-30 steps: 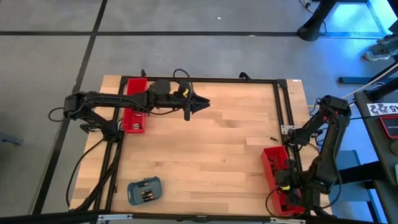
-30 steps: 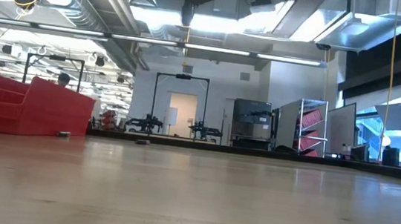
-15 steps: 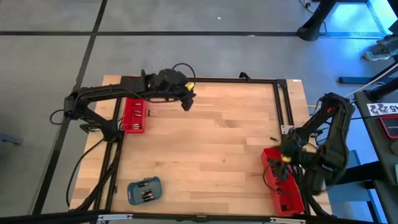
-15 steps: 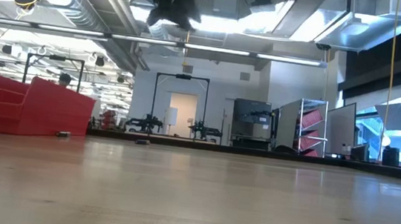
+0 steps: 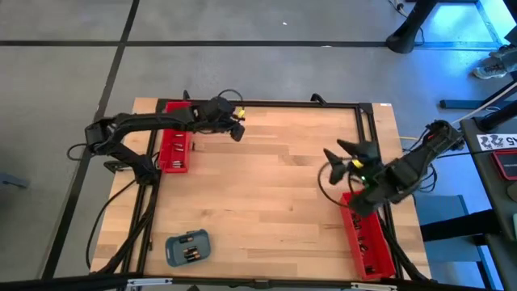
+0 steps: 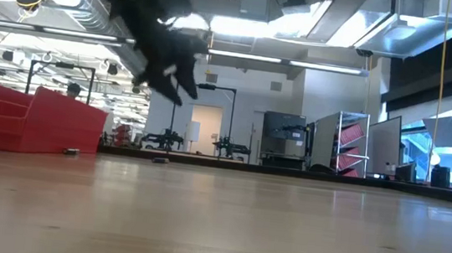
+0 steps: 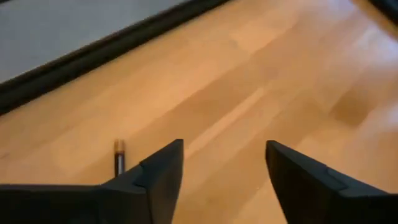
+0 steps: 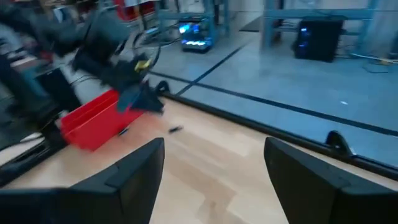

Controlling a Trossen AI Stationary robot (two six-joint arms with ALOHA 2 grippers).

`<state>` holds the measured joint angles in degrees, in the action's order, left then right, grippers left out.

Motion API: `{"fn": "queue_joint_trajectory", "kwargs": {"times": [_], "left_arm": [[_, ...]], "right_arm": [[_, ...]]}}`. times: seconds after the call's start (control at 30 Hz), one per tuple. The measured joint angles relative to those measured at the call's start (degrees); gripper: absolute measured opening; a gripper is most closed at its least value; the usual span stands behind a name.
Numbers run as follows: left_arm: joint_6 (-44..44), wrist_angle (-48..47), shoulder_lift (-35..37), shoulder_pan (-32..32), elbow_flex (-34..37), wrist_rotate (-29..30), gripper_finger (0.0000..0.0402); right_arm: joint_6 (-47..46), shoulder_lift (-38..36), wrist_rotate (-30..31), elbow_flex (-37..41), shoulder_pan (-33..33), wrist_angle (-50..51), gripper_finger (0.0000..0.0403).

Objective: Sort batteries
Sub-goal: Put the small black battery into the bottom red bin

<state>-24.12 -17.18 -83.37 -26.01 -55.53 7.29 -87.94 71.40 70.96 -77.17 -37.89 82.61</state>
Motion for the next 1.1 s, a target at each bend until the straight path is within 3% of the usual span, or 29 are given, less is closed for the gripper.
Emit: {"fn": "queue_joint_trajectory", "kwargs": {"times": [0.13,0.3,0.47,0.73,1.1], "left_arm": [[1.1,16.9,0.0,-0.3,11.3,4.7,0.024],[4.1,36.2,-0.1,-0.3,23.0,11.6,0.0242],[4.5,48.8,-2.6,-1.5,30.9,12.5,0.0235],[6.4,60.7,-12.9,-1.9,32.3,10.2,0.0227],[3.2,62.9,-21.4,-3.0,32.1,10.5,0.0213]], "right_arm": [[6.1,0.1,-3.4,0.0,3.7,-6.4,0.0275],[17.0,0.1,-9.8,0.0,6.3,-14.8,0.0275],[22.5,0.2,-11.5,0.0,7.9,-20.5,0.0275],[23.9,0.2,-12.6,0.0,9.6,-23.8,0.0275],[23.8,0.2,-16.4,0.0,9.5,-26.9,0.0275]]}}
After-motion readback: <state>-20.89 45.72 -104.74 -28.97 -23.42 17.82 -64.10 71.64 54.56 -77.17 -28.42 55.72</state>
